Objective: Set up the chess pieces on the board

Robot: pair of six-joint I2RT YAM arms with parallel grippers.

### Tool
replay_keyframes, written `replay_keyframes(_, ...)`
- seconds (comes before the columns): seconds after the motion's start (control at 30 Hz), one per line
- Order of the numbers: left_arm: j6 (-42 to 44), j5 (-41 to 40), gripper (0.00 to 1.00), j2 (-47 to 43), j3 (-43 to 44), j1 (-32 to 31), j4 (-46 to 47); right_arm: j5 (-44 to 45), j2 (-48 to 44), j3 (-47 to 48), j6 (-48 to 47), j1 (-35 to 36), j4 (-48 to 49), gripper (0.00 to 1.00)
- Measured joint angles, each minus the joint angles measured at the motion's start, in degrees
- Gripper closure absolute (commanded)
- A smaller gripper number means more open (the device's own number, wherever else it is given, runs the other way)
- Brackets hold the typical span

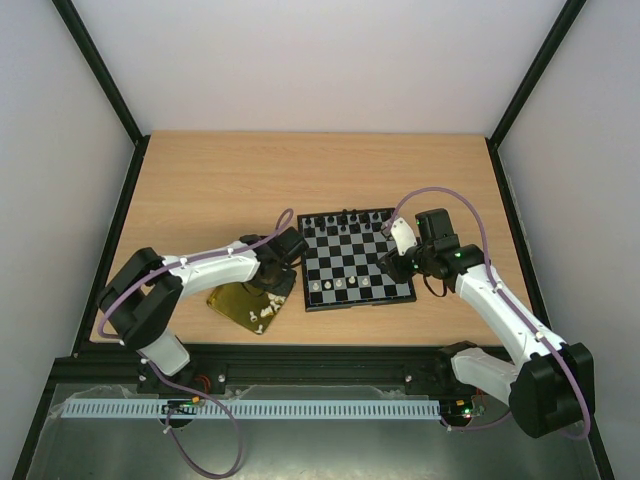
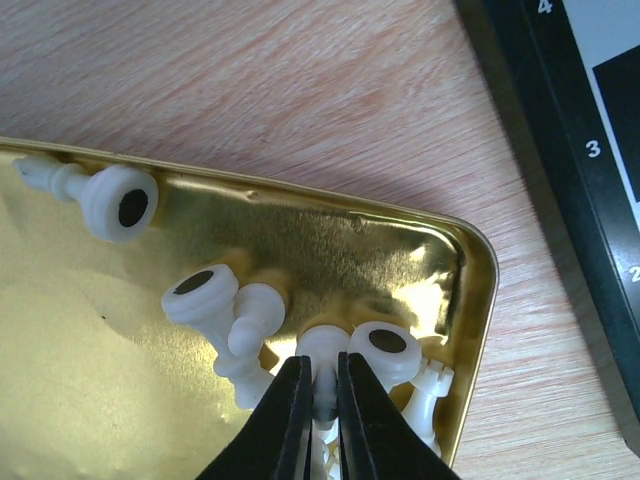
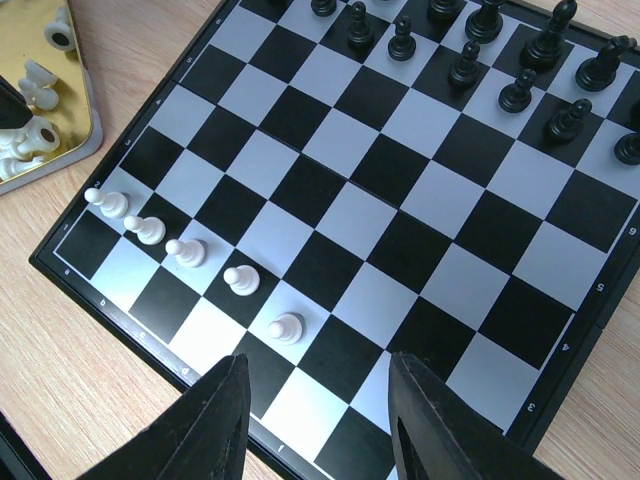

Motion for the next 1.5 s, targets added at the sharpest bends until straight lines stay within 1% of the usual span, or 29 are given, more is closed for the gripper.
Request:
replay_keyframes(0.17,-0.07,-1.01,0.98,-0.37,0.07,0.09,-0.7,0.0,0.0,0.0,0.0,0.0,0.0,0.6)
replay_keyframes(0.3,-0.07,-1.55,0.98,-2.89,0.07,0.87,-2.16,0.0,0.11,0.0,-0.02,0.0,0.0,0.6)
replay_keyframes(0.43,-0.04,-1.01,0.98,-6.23,0.07,1.73,-2.32,0.0,0.24,-0.02,-0.04,0.0,0.02,0.6)
replay_keyframes(0.6,0.09,0.72,0.98,-7.41,0.2,1.42,-0.57,0.0,0.46,-0.02,-0.07,0.0,0.07,0.6)
replay_keyframes(0.73,0.74,2.32,0.98,-6.43,2.69,1.25,0.5,0.02,0.46,-0.02,-0.15,0.0,0.09,0.6)
replay_keyframes(1.0,2.36,3.56,0.98,0.17,10.08,0.81,2.73,0.28,0.46,-0.02,-0.2,0.0,0.13,0.6)
replay_keyframes(1.2,4.46,5.22,0.98,1.27,13.31,-1.9,2.73,0.72,0.46,-0.02,-0.2,0.0,0.2,0.6)
replay_keyframes(1.5,7.26,8.24,0.98,1.46,13.57,-8.76,2.36,2.64,0.46,-0.02,0.57,0.0,0.5,0.6)
